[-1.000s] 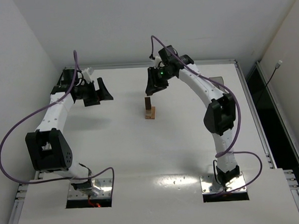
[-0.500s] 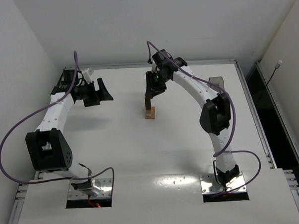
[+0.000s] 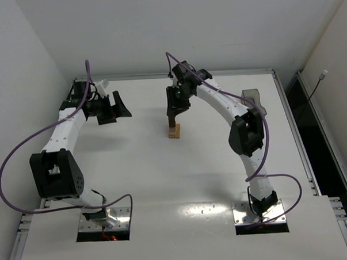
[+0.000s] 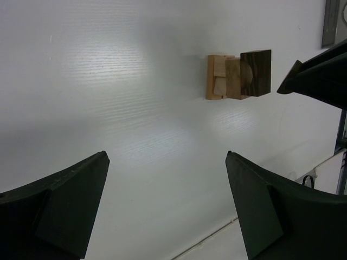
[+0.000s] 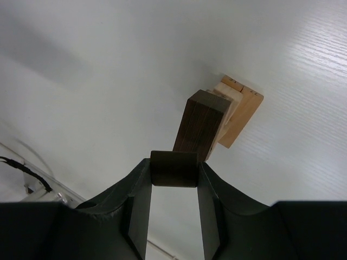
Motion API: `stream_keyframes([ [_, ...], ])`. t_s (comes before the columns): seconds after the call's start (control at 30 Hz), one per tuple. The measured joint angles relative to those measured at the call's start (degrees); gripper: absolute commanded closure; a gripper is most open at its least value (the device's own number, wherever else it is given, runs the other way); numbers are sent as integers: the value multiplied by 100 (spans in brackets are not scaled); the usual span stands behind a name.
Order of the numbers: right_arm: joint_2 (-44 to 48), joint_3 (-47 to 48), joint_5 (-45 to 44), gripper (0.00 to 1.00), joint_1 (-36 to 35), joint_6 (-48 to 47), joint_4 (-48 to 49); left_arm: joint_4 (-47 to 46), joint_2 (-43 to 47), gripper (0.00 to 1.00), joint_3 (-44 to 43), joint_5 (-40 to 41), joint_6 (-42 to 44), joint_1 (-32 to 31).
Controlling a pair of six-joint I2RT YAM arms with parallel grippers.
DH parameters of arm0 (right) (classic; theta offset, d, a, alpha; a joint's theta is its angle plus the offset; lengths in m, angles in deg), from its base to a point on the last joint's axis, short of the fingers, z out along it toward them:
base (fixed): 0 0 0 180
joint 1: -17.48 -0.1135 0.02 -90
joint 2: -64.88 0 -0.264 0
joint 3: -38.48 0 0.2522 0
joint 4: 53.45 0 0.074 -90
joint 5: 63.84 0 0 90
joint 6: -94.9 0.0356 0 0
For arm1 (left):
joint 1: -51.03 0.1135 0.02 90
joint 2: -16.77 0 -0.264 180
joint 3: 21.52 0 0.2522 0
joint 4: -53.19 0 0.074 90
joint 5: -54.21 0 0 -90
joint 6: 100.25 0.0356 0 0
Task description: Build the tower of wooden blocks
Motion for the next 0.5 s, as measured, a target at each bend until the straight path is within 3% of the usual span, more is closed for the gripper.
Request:
stream_keyframes([
  [0.5, -13, 28, -168, 100, -39, -4, -17, -44, -50, 13, 0, -98, -98, 15],
])
